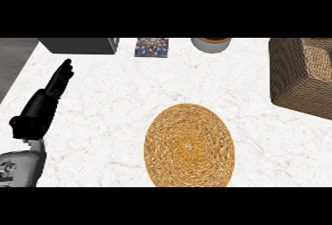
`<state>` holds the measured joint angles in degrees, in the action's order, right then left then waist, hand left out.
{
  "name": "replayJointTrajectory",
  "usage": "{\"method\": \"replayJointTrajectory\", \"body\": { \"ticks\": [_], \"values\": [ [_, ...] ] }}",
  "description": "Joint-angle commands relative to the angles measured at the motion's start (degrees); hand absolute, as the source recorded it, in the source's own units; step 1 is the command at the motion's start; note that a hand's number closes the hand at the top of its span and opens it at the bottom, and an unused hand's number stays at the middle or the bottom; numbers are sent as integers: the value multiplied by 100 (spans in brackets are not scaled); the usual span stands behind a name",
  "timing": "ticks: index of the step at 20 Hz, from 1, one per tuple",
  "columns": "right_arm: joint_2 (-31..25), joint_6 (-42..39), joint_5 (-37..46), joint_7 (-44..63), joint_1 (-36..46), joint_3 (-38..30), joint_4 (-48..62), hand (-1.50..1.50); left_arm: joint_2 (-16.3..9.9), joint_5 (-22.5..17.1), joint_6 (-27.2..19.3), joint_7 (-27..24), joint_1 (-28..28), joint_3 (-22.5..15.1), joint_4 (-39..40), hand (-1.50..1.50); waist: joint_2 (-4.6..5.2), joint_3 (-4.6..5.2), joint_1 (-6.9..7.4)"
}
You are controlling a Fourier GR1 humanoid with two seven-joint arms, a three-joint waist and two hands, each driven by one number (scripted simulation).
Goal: Pick the croissant from the placemat and place it in the basket
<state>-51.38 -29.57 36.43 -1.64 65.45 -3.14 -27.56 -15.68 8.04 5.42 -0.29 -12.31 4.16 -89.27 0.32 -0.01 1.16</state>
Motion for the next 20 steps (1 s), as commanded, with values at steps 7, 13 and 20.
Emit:
{"method": "replayJointTrajectory", "body": {
  "ticks": [7, 13, 20],
  "values": [
    [165, 689, -1080, 174, 229, -1436, 511, -150, -180, -96, 173, -81, 6, 217, 118, 0, 5, -6, -14],
    [-497, 1569, -1587, 780, 595, -2329, 914, -150, -108, -28, 128, -111, -22, 128, -10, 0, 42, -8, 67],
    [-1278, 2055, -1979, 174, -238, -3001, 1378, -150, -50, -24, 80, 126, -167, 125, -96, 0, 75, -24, 20]
  ]
}}
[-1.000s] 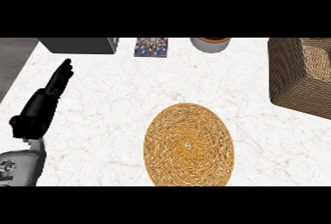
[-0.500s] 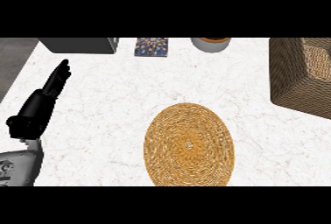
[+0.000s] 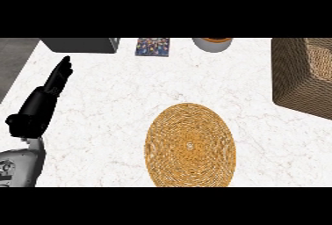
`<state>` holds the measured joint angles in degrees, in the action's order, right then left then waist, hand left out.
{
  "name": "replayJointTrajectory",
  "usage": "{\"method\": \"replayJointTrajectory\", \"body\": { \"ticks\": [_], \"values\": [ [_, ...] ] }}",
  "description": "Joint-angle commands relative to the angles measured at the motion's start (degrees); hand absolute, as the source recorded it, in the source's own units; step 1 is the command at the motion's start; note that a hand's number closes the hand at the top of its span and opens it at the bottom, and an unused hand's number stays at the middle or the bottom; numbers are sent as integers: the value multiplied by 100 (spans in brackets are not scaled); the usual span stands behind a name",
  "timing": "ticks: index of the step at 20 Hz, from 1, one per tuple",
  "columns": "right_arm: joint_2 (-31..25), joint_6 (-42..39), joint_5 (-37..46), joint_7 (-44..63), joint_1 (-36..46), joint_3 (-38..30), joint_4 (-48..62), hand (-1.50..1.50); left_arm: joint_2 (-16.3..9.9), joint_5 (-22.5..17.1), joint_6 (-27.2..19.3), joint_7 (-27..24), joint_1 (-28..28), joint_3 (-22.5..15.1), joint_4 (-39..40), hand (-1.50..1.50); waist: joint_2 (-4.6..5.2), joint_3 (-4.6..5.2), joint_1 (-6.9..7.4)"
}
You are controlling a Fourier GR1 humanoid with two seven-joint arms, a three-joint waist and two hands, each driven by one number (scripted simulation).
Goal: Pick the croissant from the placemat and place it in the basket
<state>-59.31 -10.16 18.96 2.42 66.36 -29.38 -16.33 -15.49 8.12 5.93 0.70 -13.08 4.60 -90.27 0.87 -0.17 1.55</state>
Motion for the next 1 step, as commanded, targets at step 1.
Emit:
{"method": "replayJointTrajectory", "body": {
  "ticks": [1],
  "values": [
    [-527, 141, -330, -464, -499, -489, 274, -150, 156, 123, -173, 36, -39, -77, 20, 0, 9, -9, -54]
  ]
}}
